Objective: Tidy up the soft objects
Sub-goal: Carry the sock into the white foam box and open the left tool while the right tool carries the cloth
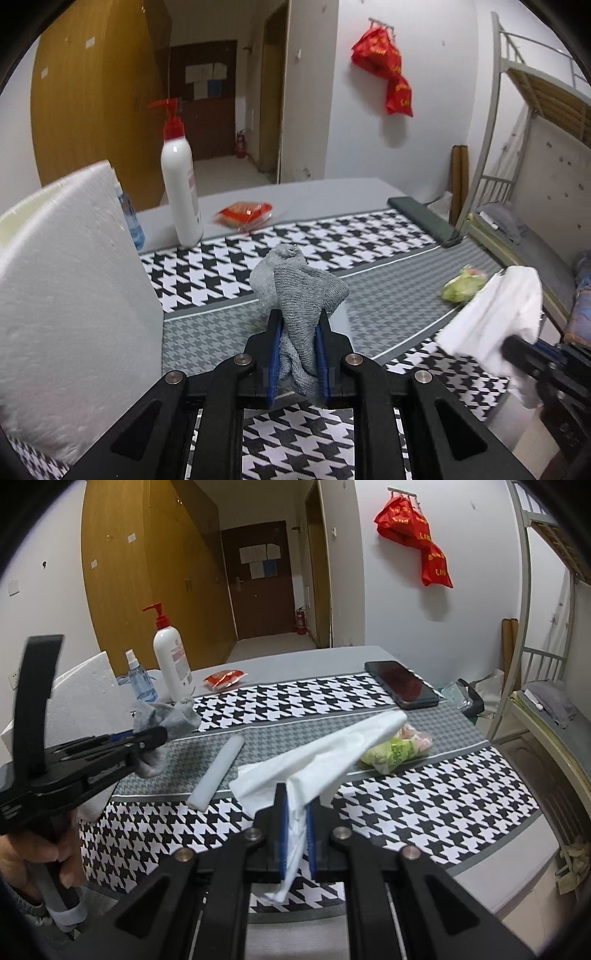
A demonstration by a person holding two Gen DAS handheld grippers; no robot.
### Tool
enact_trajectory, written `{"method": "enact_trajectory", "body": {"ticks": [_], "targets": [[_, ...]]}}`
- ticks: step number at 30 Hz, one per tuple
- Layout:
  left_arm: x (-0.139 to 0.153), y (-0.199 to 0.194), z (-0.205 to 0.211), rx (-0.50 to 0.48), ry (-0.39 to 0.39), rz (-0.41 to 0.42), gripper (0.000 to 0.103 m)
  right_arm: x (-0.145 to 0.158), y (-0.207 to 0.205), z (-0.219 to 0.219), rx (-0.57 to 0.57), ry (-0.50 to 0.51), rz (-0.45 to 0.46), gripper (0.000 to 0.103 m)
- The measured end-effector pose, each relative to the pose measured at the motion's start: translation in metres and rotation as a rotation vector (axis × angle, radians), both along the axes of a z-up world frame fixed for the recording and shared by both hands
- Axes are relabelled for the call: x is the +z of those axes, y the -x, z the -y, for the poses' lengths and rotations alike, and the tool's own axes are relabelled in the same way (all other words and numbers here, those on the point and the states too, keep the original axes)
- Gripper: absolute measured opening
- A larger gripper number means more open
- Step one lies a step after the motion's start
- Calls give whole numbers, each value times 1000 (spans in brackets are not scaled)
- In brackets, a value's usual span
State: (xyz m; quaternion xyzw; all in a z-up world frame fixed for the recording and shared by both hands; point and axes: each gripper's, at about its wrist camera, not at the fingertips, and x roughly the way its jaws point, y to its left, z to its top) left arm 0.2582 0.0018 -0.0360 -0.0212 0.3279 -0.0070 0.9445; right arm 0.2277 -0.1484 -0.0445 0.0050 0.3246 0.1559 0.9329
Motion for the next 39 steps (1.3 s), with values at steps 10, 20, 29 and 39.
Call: {"method": "enact_trajectory", "body": {"ticks": [10, 20, 29, 39], "targets": [[18, 28, 0, -29, -1, 72, 18, 11, 12, -4, 2, 12, 32, 11], [33, 48, -10, -39, 15, 127, 18, 25, 26, -10, -7, 20, 76, 11], [54, 70, -13, -52, 7, 188, 18, 44, 42, -15, 6, 15, 132, 11], [74, 95, -18, -62, 0, 244, 18, 61, 57, -15, 24, -20, 198, 11]]}}
